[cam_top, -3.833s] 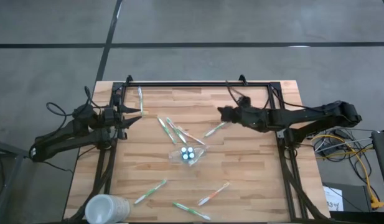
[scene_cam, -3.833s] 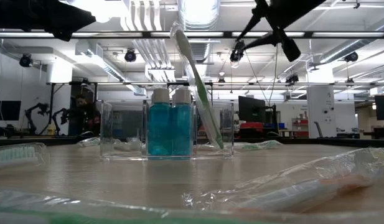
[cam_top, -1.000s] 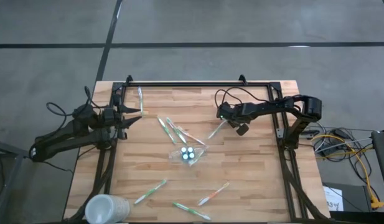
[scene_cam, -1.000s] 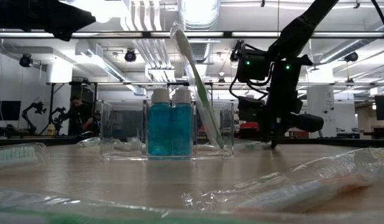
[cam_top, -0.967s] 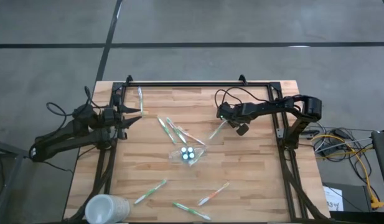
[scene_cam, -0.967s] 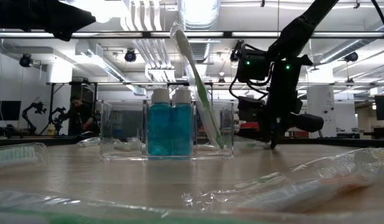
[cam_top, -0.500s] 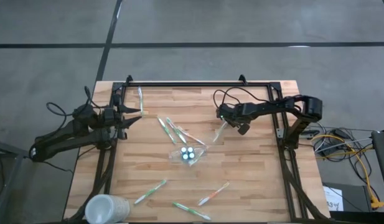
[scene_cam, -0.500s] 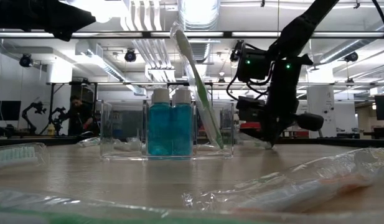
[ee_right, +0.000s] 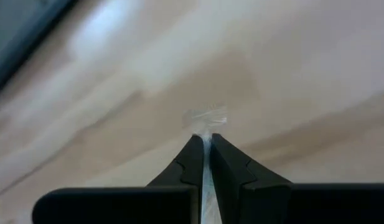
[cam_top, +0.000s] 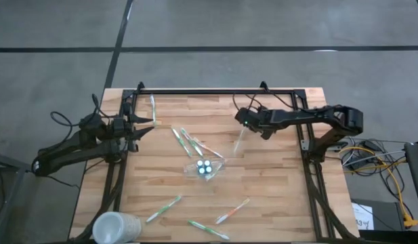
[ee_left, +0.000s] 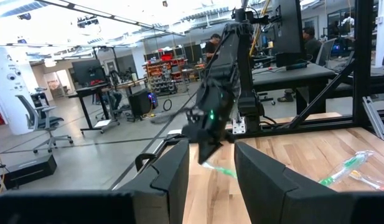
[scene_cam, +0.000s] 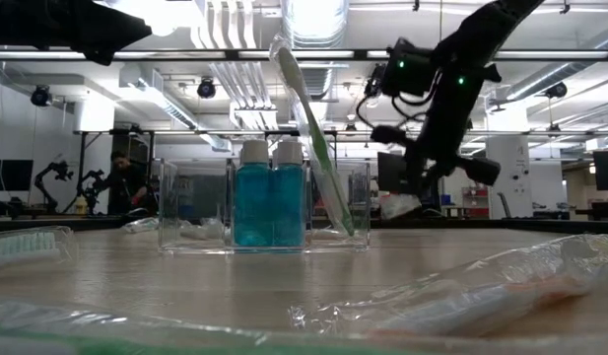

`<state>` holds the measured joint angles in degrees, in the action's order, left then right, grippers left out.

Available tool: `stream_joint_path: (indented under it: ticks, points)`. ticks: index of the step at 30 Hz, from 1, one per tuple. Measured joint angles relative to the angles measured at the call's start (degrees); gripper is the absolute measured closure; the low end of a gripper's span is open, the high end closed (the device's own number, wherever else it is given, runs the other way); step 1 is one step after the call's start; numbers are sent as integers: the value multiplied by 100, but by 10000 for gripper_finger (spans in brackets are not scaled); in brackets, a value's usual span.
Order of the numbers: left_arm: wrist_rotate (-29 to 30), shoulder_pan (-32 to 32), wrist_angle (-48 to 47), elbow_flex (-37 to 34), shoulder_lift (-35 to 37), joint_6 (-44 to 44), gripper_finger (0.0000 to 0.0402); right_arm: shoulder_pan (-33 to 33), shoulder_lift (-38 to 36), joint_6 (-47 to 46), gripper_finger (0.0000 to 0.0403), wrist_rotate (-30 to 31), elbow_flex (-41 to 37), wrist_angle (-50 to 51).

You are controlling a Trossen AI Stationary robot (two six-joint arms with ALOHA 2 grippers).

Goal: Pick & Place toothbrushing station
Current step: Put the green toothbrush into the transparent organizer

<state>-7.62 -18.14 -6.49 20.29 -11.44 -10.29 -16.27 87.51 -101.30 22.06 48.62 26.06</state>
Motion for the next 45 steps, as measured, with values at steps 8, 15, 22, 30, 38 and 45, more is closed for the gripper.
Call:
stream_joint_path:
  ticks: [8, 15, 22, 30, 38, 45]
  points:
    - [-2, -1, -2, -1, 0, 0, 268, 2, -899, 2944, 390, 198, 2, -1364]
    - [0, -1, 0, 0, 0, -1, 268, 248, -1214, 4641, 390, 166, 13, -2899]
    - [-1, 0, -2, 0, 0, 0, 268, 631, -937, 5881, 390, -284, 13, -3996]
    - [1, 0, -2, -1, 0, -2, 268, 1025, -581, 6969, 390, -905, 13, -4777]
    - [0, 0, -2, -1, 0, 1, 268, 1462, -560, 7662, 390, -1042, 13, -5182]
    - [1, -2, -2, -1, 0, -1, 268, 1770, -567, 7865, 390, -1060, 13, -5815]
